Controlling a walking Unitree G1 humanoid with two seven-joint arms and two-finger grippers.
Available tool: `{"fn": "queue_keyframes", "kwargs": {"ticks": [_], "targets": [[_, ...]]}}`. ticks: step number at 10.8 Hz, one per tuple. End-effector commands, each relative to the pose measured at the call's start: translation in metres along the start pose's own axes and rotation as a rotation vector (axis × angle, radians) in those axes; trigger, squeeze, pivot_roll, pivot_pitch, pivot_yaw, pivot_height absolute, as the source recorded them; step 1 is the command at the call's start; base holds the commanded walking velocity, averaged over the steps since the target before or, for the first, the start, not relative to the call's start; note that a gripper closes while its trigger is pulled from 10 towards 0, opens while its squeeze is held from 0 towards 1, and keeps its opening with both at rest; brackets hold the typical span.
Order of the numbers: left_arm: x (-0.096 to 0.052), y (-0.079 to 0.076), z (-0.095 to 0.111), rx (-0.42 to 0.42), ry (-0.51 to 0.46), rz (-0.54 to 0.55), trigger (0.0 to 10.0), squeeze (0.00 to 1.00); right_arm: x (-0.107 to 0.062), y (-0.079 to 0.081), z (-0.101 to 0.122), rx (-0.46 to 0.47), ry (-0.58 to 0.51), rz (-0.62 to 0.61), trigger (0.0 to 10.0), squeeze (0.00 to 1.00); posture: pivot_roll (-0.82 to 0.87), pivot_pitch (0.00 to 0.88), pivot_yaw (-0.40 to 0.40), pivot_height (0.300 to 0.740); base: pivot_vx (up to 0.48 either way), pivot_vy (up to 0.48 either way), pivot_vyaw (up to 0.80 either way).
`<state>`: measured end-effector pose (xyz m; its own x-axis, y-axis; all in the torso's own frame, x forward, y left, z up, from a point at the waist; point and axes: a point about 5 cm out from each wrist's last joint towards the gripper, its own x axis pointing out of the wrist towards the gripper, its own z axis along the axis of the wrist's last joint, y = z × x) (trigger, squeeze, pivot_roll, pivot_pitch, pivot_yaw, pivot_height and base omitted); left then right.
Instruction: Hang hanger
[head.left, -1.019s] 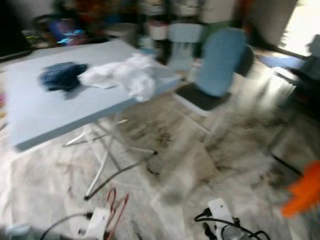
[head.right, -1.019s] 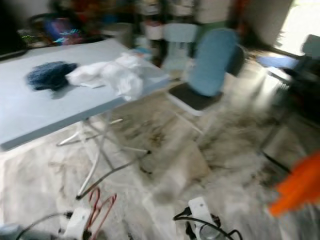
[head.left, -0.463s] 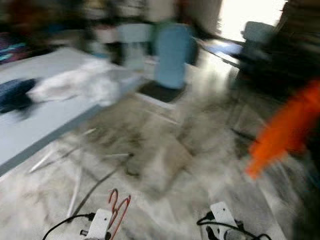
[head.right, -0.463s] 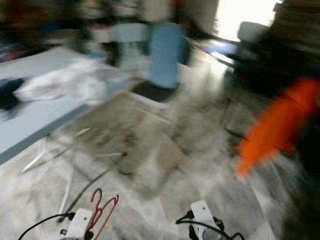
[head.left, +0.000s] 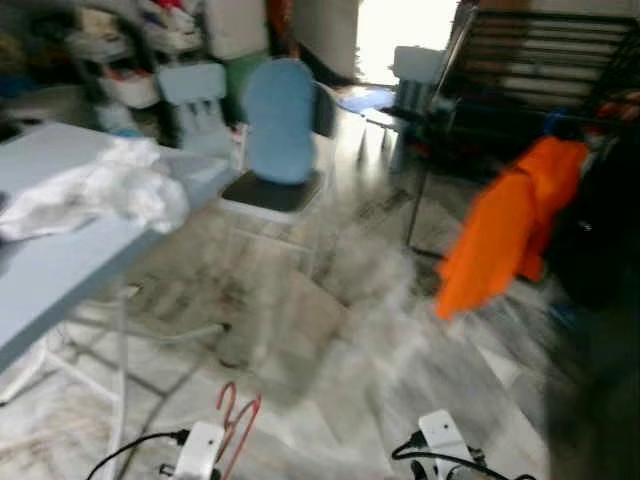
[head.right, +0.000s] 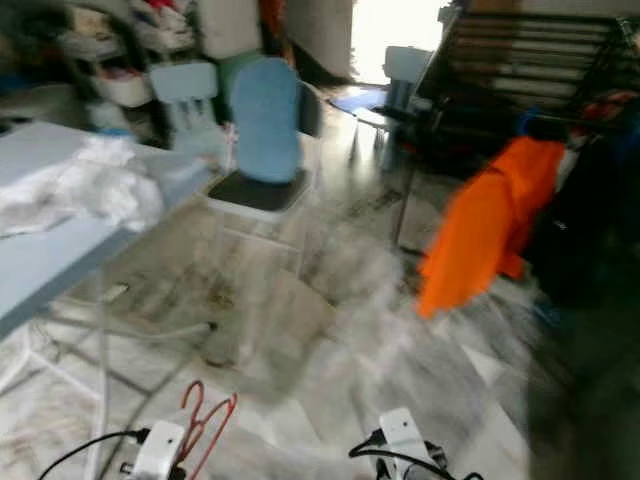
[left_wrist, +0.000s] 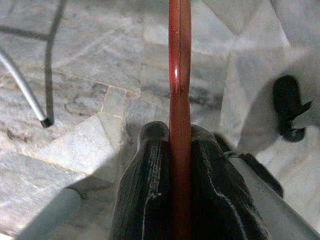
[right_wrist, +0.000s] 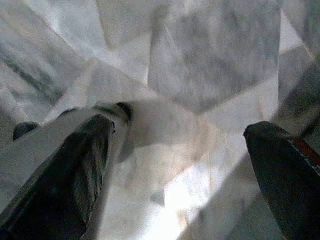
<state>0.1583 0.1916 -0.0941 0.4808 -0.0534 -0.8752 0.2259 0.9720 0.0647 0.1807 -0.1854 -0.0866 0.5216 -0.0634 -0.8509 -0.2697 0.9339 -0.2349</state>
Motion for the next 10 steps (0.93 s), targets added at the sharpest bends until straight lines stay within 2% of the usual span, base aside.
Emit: {"fn": "queue_keyframes", "kwargs": {"ticks": [1, 5, 10], "targets": [[0.0016, -0.0003, 0.0118, 0.01, -0.034, -0.003, 10.0, 0.0, 0.0003, -0.0052, 0.0033, -0.005, -0.008, -0.011, 10.0, 0.0, -0.16, 0.0, 0.071, 0.74, 0.0, 0.27, -0.78], [0.0018, -0.0005, 0.0126, 0.012, -0.034, -0.003, 10.0, 0.0, 0.0002, -0.0082, 0.0024, -0.016, -0.006, -0.011, 10.0, 0.0, -0.16, 0.0, 0.072, 0.74, 0.0, 0.273, -0.78], [0.0021, -0.0011, 0.0136, 0.019, -0.033, -0.002, 10.0, 0.0, 0.0008, -0.0027, 0.007, -0.023, -0.013, 0.001, 10.0, 0.0, -0.16, 0.0, 0.067, 0.74, 0.0, 0.277, -0.78]]}}
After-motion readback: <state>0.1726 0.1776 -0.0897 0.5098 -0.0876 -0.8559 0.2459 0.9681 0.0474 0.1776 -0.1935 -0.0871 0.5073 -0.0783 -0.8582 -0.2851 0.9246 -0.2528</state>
